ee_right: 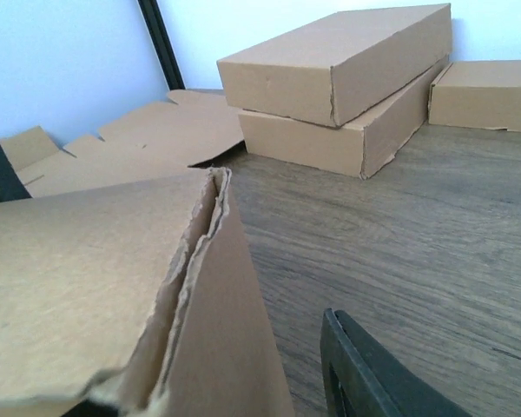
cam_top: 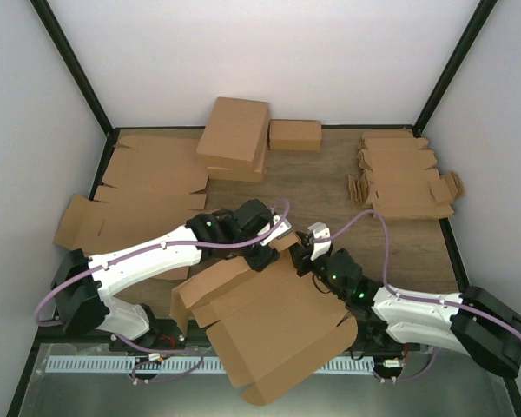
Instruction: Fold the paper box
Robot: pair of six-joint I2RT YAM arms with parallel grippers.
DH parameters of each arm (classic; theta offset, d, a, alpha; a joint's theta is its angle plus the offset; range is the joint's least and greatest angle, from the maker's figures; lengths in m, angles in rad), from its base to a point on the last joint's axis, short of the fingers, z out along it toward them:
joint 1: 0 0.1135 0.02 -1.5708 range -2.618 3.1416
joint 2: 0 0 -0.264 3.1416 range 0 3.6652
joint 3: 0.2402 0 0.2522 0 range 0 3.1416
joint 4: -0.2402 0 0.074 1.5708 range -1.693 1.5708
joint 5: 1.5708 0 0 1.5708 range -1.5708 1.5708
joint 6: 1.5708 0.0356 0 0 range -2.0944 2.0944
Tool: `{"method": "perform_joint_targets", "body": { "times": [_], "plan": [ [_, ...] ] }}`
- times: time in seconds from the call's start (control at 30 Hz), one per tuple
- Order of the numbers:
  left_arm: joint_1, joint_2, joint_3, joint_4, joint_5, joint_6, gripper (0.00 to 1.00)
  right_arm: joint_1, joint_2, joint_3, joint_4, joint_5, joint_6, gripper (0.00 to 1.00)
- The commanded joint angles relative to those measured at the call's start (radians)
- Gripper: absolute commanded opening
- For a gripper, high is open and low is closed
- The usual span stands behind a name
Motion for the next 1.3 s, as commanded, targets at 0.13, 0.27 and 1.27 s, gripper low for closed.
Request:
{"method": "perform_joint_targets", "body": {
  "times": [0.13, 0.27, 1.27],
  "plan": [
    [-0.006, -0.017, 0.013, -0.016, 0.096, -0.002, 0.62, -0.003, 0.031, 0.041, 0.09, -0.007, -0.074, 0.15],
    [-0.005, -0.008, 0.012, -0.016, 0.098, -0.005, 0.62, -0.003, 0.037, 0.033, 0.147, -0.022, -0.089, 0.15],
    [0.008, -0.261, 0.18, -0.058, -0.223, -0.254, 1.0, -0.156, 0.002, 0.126, -0.071, 0.119, -0.004, 0.01]
  ]
}}
